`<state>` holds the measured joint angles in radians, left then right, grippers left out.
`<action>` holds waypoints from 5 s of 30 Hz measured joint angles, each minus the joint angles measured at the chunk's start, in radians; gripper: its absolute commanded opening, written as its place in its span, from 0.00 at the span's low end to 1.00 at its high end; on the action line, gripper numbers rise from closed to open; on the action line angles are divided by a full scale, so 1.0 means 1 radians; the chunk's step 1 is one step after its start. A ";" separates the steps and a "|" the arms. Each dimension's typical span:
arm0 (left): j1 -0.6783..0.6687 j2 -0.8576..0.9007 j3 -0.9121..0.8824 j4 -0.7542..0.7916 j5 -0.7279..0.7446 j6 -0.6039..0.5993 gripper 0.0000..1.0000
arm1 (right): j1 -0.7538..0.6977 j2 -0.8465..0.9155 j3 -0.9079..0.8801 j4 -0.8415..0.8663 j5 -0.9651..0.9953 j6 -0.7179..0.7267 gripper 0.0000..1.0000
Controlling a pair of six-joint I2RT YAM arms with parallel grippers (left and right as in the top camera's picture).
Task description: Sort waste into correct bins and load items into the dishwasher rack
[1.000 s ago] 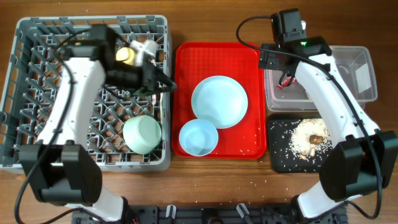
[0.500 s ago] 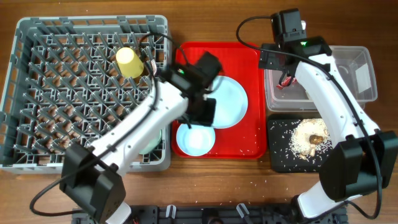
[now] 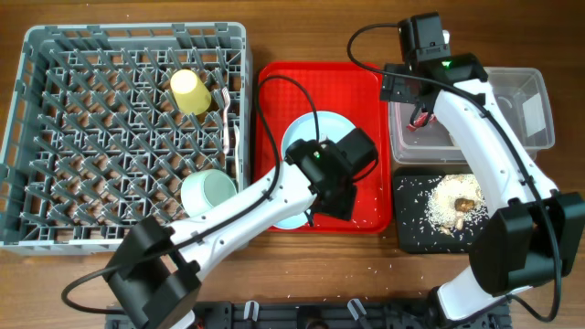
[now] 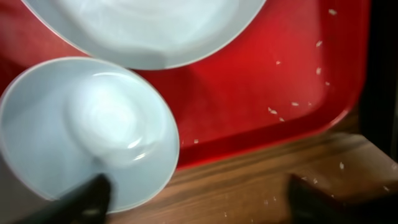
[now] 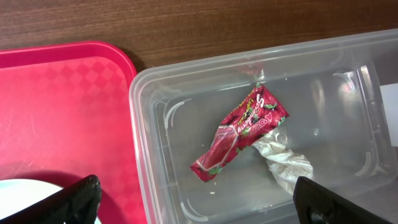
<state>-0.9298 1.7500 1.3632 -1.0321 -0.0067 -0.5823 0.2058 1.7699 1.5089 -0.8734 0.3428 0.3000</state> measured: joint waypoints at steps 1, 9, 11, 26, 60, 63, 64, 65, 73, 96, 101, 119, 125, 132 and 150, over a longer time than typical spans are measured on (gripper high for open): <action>0.000 0.001 -0.023 0.016 0.000 0.000 1.00 | 0.000 0.000 0.000 0.000 0.000 0.000 1.00; 0.000 0.002 -0.186 0.224 -0.005 -0.009 0.43 | 0.000 0.000 0.000 0.000 0.000 0.000 1.00; 0.000 0.002 -0.210 0.259 -0.005 -0.009 0.30 | 0.000 0.000 0.000 0.000 0.000 0.000 1.00; 0.002 -0.034 -0.209 0.233 -0.112 -0.007 0.04 | 0.000 0.000 0.000 0.000 0.000 0.000 1.00; 1.147 0.097 -0.054 0.003 1.460 0.624 0.04 | 0.000 0.000 0.000 0.000 0.003 0.000 1.00; 1.146 0.097 -0.105 -0.012 1.456 0.678 0.04 | 0.000 0.000 0.000 0.000 0.003 0.000 1.00; 1.147 0.096 -0.111 -0.004 1.462 0.687 0.04 | 0.000 0.000 0.000 0.000 0.003 0.000 1.00; 1.148 0.096 -0.118 0.007 1.471 0.695 0.04 | 0.000 0.000 0.000 0.000 0.003 0.000 1.00; 1.237 0.097 -0.141 0.027 1.334 0.713 0.15 | 0.000 0.000 0.000 0.000 0.003 0.000 1.00; 1.383 -0.033 -0.064 0.035 0.969 0.612 1.00 | 0.000 0.000 0.000 0.000 0.003 0.000 1.00; 1.302 -0.280 -0.045 0.023 0.953 0.586 0.99 | 0.000 0.000 0.000 0.000 0.003 0.000 1.00; 0.794 -0.127 -0.036 0.020 0.154 0.352 0.04 | 0.000 0.000 0.000 0.000 0.003 0.000 1.00; 0.812 -0.145 -0.036 -0.063 -0.122 0.241 0.04 | 0.000 0.000 0.000 0.000 0.003 0.000 1.00; 0.812 -0.360 -0.036 -0.027 -0.130 0.200 0.04 | 0.000 0.000 0.000 0.000 0.003 0.000 1.00; 0.812 -0.155 -0.056 0.039 0.017 0.194 0.04 | 0.000 0.000 0.000 0.000 0.003 0.000 1.00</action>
<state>-0.1177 1.5948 1.3075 -0.9936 0.0101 -0.3882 0.2058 1.7699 1.5089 -0.8738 0.3454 0.3000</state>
